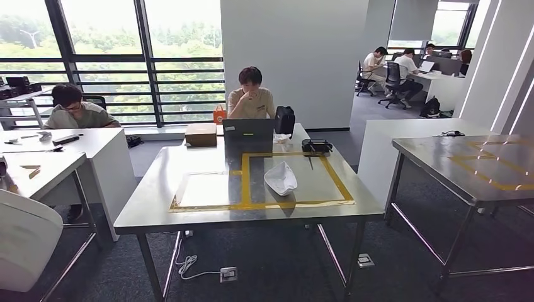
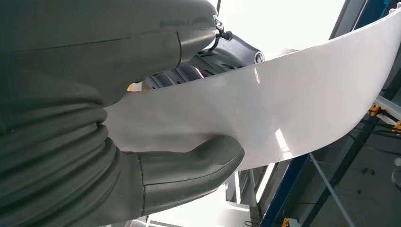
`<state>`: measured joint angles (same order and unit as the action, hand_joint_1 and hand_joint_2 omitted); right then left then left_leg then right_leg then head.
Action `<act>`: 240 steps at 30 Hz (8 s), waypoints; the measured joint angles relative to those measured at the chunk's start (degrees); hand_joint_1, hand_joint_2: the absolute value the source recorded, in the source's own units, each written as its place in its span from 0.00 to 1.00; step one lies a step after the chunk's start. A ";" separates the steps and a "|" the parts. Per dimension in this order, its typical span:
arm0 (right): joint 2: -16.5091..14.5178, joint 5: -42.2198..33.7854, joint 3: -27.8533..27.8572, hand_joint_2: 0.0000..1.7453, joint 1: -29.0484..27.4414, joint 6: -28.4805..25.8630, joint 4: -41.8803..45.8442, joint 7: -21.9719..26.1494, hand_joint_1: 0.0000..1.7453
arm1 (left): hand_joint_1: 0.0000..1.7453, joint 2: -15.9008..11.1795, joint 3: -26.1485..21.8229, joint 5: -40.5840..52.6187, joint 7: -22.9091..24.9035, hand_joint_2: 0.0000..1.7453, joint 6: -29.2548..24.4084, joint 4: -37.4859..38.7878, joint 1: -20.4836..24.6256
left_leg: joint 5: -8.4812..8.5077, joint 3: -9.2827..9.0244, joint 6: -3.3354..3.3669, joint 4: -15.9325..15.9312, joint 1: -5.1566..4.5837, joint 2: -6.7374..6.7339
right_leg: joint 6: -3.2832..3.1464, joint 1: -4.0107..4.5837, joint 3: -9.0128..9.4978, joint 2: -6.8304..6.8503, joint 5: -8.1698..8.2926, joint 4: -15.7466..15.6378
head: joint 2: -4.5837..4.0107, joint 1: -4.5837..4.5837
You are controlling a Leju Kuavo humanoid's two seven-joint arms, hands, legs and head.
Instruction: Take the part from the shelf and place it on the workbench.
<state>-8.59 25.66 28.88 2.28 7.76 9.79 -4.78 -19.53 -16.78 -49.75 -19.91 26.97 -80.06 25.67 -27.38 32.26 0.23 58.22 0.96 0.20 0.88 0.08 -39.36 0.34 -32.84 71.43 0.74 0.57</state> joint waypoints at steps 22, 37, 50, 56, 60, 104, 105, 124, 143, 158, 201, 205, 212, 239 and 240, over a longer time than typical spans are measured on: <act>0.02 -0.44 1.28 0.00 -0.23 -0.50 -0.01 -0.03 0.00 | 1.00 0.94 0.86 0.39 -0.27 1.00 -0.13 1.02 1.61 | 3.36 6.39 -2.40 2.82 -0.14 -0.47 | -2.75 0.00 11.92 -0.33 0.99 -13.25 | 0.00 0.17; 0.11 -0.46 1.37 0.00 -0.59 -0.50 -0.02 -0.09 0.00 | 1.00 1.35 1.19 0.40 -0.28 1.00 -0.22 1.10 2.05 | -3.91 -3.88 -0.61 0.56 -0.19 0.71 | -0.87 0.05 -1.11 -0.44 5.93 -8.86 | 0.00 0.02; 0.09 -0.64 1.44 0.00 -0.33 -0.34 -0.02 -0.03 0.00 | 1.00 0.95 1.52 0.53 -0.17 1.00 -0.55 2.10 3.31 | -8.37 7.27 -2.78 11.83 -0.32 0.10 | -3.36 -0.14 8.90 -0.78 3.08 -12.11 | 0.01 0.30; 0.18 -0.78 1.58 0.00 -0.06 -0.48 -0.05 -0.43 0.00 | 1.00 0.97 1.73 0.48 -0.20 1.00 -0.55 2.37 3.11 | 3.72 5.99 -0.76 1.93 -0.55 -0.26 | -1.47 0.26 12.00 -0.67 0.01 -11.22 | 0.01 0.31; 0.31 -0.83 1.64 0.00 0.23 -0.55 -0.02 -0.69 0.00 | 1.00 1.01 1.80 0.52 -0.14 1.00 -0.55 2.24 3.75 | 2.06 3.51 0.42 1.16 -0.23 -0.08 | -0.37 0.10 5.37 -0.60 1.73 -0.82 | 0.01 0.19; -0.14 -2.62 5.67 0.00 -0.10 -2.73 -0.04 0.01 0.00 | 1.00 5.16 29.51 50.54 -12.34 1.00 -21.64 42.13 27.97 | 0.78 2.47 0.32 1.38 -0.91 -0.12 | -1.14 0.24 3.30 -0.95 7.40 -12.13 | 0.09 0.14; -0.16 -2.53 5.69 0.00 -0.16 -2.73 -0.04 0.00 0.00 | 1.00 5.52 30.18 50.88 -12.43 1.00 -21.94 43.35 28.17 | 0.79 2.34 0.26 1.23 -0.92 -0.25 | -1.19 0.24 3.30 -1.09 7.37 -12.13 | 0.09 0.14; -0.39 0.83 5.57 0.00 -0.45 -2.01 -0.04 -0.40 0.00 | 1.00 15.38 43.47 62.76 -8.45 1.00 -22.98 53.70 21.15 | 0.77 1.66 -0.63 0.57 -0.97 -0.26 | -1.72 0.06 3.78 -1.10 7.09 -12.15 | 0.09 0.14; -0.75 1.95 5.04 0.00 -0.36 -2.56 -0.04 -1.18 0.00 | 0.00 9.39 42.78 66.00 -11.51 0.00 -43.04 53.10 17.97 | 0.83 1.59 -0.72 0.57 -0.97 -0.20 | -1.73 0.07 3.87 -0.91 7.09 -12.15 | 0.09 0.15; -1.06 2.65 5.04 0.00 -0.37 -2.83 -0.04 -0.64 0.00 | 0.00 9.91 39.33 61.41 -15.72 0.00 -45.56 51.14 17.46 | 0.70 1.65 -0.46 0.73 -1.11 -0.21 | -1.59 -0.02 3.89 -0.89 7.13 -12.22 | 0.09 0.15; -1.99 3.13 5.08 0.00 -0.67 -2.05 -0.15 0.14 0.00 | 0.00 7.02 35.92 61.76 -16.87 0.00 -50.95 34.09 10.22 | 1.76 1.63 1.19 -0.08 -0.82 -0.66 | 1.32 -0.90 -3.73 -0.59 0.25 2.95 | 0.09 0.15; -1.93 3.11 5.09 0.00 -0.47 -2.05 -0.14 0.32 0.00 | 0.00 6.99 35.94 61.82 -17.16 0.00 -51.06 34.27 10.27 | 3.61 4.50 0.61 0.76 -0.88 -0.72 | 0.40 -0.55 5.72 -0.55 3.11 -6.64 | 0.09 0.11; -1.88 2.86 5.26 0.00 -0.35 -2.14 -0.19 0.87 0.00 | 0.00 6.98 35.99 61.71 -17.34 0.00 -51.59 34.76 10.74 | 2.22 6.10 -1.82 2.56 -0.61 -0.58 | -2.43 -0.36 7.97 -0.39 5.00 -13.51 | 0.09 0.31; -0.77 4.97 5.66 0.00 -1.05 -2.19 -0.31 1.14 0.00 | 0.00 5.09 14.69 57.33 -15.63 0.00 -57.84 15.23 -15.11 | 5.05 4.68 -0.40 0.59 -0.99 -1.65 | -1.37 0.21 11.43 -0.70 1.71 -13.42 | 0.09 0.18; -0.69 5.16 5.65 0.00 -1.04 -2.11 -0.31 1.20 0.00 | 0.00 5.61 13.03 57.64 -15.81 0.00 -57.22 15.84 -16.48 | 5.52 4.70 -0.79 0.29 -0.90 -1.59 | -1.73 0.18 11.20 -0.63 2.28 -13.65 | 0.09 0.21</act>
<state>-9.28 30.82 34.53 1.24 5.65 9.49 -3.57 -13.92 -3.74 7.89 -35.72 -30.25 -64.22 9.19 -21.86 36.96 -0.57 58.51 0.06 -1.39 -0.85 0.26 -28.17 -0.30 -30.56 57.78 0.83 0.78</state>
